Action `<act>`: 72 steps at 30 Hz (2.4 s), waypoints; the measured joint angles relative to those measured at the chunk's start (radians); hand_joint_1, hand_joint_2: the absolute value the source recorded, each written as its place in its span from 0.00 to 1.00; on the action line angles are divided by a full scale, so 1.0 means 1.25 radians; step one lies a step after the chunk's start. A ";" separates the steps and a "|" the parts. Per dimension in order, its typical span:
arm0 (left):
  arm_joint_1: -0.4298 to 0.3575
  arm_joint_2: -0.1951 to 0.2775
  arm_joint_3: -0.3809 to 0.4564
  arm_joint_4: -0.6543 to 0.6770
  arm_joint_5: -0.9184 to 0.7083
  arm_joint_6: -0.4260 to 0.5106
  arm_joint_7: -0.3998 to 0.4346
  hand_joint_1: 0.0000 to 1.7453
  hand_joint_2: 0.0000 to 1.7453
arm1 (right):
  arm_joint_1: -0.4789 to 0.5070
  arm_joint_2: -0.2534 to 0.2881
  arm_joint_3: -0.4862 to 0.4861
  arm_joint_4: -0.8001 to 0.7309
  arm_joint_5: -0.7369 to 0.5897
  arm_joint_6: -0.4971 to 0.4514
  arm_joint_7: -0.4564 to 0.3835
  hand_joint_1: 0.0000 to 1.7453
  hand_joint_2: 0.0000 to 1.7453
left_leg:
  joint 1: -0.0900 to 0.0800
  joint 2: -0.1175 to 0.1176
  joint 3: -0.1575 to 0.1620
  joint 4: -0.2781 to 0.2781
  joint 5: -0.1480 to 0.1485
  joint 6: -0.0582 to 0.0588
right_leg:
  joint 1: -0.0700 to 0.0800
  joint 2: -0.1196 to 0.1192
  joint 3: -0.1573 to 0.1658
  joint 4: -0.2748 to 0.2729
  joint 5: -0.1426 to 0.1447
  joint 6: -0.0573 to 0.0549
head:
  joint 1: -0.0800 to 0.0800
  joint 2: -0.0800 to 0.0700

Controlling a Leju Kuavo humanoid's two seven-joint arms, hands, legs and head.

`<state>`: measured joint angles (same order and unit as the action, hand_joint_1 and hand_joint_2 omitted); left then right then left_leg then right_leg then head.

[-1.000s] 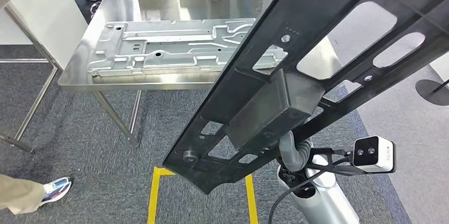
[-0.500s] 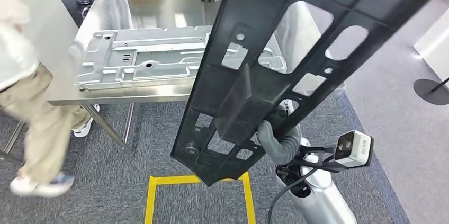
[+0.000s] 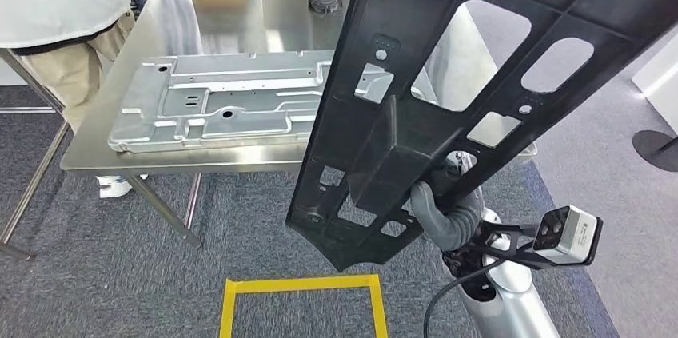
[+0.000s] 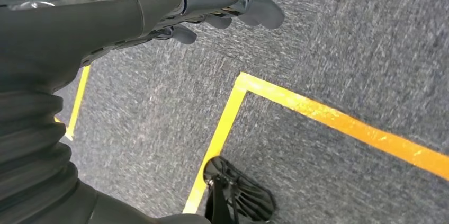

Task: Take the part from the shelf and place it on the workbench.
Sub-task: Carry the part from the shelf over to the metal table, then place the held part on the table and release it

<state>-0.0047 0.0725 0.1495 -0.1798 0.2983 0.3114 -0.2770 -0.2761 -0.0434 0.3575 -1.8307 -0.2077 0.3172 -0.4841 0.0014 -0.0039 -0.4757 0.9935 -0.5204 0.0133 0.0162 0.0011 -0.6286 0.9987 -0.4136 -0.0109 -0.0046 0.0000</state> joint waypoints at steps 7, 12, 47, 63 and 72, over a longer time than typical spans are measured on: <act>-0.003 0.005 0.000 0.000 -0.010 -0.003 0.004 0.00 1.00 | 0.025 -0.005 -0.023 -0.016 0.005 0.012 -0.029 1.00 1.00 | 0.004 0.000 -0.111 0.204 -0.065 -0.024 | -0.009 0.003 0.056 -0.023 -0.016 -0.015 | -0.005 0.000; 0.003 0.007 0.000 0.000 -0.012 -0.002 0.005 0.00 1.00 | 0.036 -0.007 -0.031 -0.016 0.010 0.019 -0.033 1.00 1.00 | 0.012 0.001 -0.126 0.084 0.019 -0.030 | -0.011 0.010 0.103 -0.017 -0.059 -0.006 | -0.006 0.000; 0.000 0.008 0.008 0.001 -0.014 0.016 0.020 0.00 1.00 | 0.043 -0.010 -0.082 -0.055 0.266 -0.179 -0.051 1.00 1.00 | 0.004 -0.002 -0.109 0.014 0.082 -0.010 | -0.005 0.012 0.083 -0.005 -0.064 0.003 | -0.007 0.000; -0.002 0.005 0.021 0.001 -0.026 0.014 0.009 0.00 1.00 | -0.004 -0.062 -0.144 -0.080 0.585 -0.394 0.044 1.00 1.00 | 0.008 -0.002 -0.073 0.006 0.053 -0.023 | -0.017 0.001 0.035 -0.003 -0.020 0.009 | -0.001 0.000; -0.004 0.005 0.024 0.001 -0.039 -0.003 0.008 0.00 1.00 | -0.081 -0.085 -0.097 0.037 0.861 -0.366 0.175 1.00 1.00 | 0.009 -0.001 -0.151 0.151 0.018 -0.029 | -0.015 0.003 0.047 -0.004 -0.025 -0.008 | -0.002 0.000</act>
<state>-0.0093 0.0782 0.1801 -0.1785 0.2492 0.3075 -0.2664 -0.3768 -0.1496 0.2361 -1.7848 0.8690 -0.1409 -0.2652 0.0124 -0.0050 -0.6643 1.1825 -0.4975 -0.0234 -0.0025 0.0046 -0.5698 0.9933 -0.4451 -0.0211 -0.0077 0.0000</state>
